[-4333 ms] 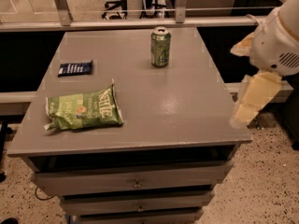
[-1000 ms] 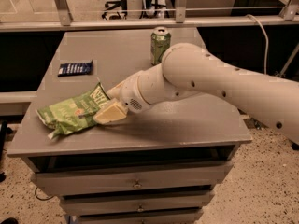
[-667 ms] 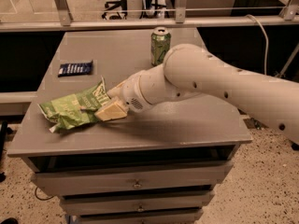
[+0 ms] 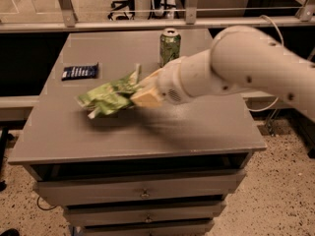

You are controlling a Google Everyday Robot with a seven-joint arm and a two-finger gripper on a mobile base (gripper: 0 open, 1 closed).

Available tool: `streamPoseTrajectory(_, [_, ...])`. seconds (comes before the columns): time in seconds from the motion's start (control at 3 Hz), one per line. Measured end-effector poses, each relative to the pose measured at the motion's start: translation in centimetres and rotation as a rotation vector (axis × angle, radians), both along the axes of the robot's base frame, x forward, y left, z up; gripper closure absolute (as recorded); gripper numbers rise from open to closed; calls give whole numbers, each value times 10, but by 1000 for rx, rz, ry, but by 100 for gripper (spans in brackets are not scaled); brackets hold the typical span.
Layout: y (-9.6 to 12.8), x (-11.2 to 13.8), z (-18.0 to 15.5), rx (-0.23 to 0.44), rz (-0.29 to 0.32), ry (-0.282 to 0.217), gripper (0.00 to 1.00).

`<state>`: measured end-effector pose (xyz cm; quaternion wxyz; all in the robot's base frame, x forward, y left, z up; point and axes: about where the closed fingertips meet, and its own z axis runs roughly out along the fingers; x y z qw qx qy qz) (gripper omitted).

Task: Move green jalapeno chip bag near green can

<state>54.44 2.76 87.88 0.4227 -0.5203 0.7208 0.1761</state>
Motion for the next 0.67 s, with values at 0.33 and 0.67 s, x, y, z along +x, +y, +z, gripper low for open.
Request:
streamPoseTrajectory(0.33, [-61, 5, 15, -44, -79, -27, 100])
streamPoseTrajectory(0.67, [-65, 5, 16, -46, -87, -27, 100])
